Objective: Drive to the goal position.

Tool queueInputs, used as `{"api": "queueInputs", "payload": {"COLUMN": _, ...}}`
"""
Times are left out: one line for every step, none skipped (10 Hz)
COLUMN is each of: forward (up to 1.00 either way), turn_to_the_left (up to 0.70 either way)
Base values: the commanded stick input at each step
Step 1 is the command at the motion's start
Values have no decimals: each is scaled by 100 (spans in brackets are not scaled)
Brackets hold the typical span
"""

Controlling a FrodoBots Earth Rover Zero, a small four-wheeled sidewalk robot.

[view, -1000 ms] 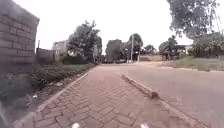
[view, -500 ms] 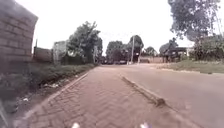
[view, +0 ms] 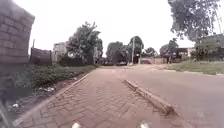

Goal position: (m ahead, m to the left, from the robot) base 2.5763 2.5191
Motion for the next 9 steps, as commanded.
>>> {"api": "queueInputs", "payload": {"forward": 50, "turn_to_the_left": 0}}
{"api": "queueInputs", "payload": {"forward": 50, "turn_to_the_left": 0}}
{"api": "queueInputs", "payload": {"forward": 50, "turn_to_the_left": 0}}
{"api": "queueInputs", "payload": {"forward": 50, "turn_to_the_left": 0}}
{"api": "queueInputs", "payload": {"forward": 50, "turn_to_the_left": 0}}
{"api": "queueInputs", "payload": {"forward": 50, "turn_to_the_left": 0}}
{"api": "queueInputs", "payload": {"forward": 50, "turn_to_the_left": 0}}
{"api": "queueInputs", "payload": {"forward": 50, "turn_to_the_left": 0}}
{"api": "queueInputs", "payload": {"forward": 50, "turn_to_the_left": 0}}
